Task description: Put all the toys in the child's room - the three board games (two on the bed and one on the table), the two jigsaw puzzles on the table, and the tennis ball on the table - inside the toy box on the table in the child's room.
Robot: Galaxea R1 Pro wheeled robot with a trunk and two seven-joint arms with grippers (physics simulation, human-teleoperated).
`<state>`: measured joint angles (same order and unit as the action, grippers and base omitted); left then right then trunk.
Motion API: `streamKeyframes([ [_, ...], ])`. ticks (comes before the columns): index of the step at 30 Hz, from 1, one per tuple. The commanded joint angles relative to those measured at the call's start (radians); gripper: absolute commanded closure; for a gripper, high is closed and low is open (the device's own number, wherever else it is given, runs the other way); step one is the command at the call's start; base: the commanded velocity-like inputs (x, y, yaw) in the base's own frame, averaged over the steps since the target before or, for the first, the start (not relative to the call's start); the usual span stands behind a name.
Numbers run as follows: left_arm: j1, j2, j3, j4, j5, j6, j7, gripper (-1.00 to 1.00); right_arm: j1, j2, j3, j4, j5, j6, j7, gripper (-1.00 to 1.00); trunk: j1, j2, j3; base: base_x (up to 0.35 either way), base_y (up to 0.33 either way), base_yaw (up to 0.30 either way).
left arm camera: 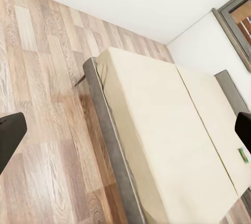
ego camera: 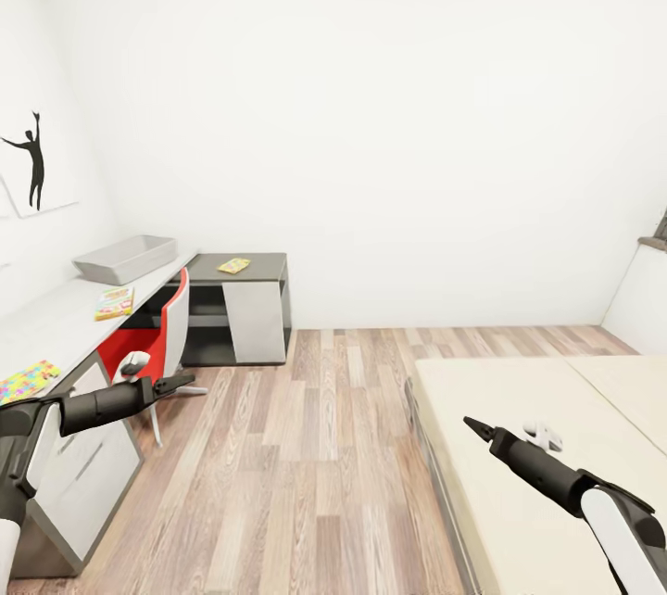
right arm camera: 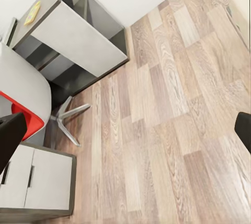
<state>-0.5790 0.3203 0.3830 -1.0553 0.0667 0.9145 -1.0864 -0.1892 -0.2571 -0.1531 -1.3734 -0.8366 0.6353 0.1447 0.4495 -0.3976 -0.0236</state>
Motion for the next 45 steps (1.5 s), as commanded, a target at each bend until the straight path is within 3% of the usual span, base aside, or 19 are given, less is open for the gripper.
streamKeyframes([
  [1,-0.001,0.000,0.001,0.000,0.004,0.008,-0.001,-1.00,-0.001,0.000,-0.002,-0.001,0.001,0.006,0.004,-1.00,0.001,-0.002,-0.002,-0.064,-0.033,-0.115],
  [38,-0.001,-0.001,0.027,0.000,0.005,0.004,-0.003,-1.00,-0.001,0.001,0.001,-0.003,0.001,0.005,0.004,-1.00,0.001,-0.002,0.000,-0.037,-0.028,-0.014],
  [45,-0.001,-0.001,0.027,0.000,0.005,0.004,-0.002,-1.00,-0.001,0.001,0.001,-0.003,0.001,0.005,0.004,-1.00,0.001,-0.002,0.000,0.000,-0.223,0.068],
])
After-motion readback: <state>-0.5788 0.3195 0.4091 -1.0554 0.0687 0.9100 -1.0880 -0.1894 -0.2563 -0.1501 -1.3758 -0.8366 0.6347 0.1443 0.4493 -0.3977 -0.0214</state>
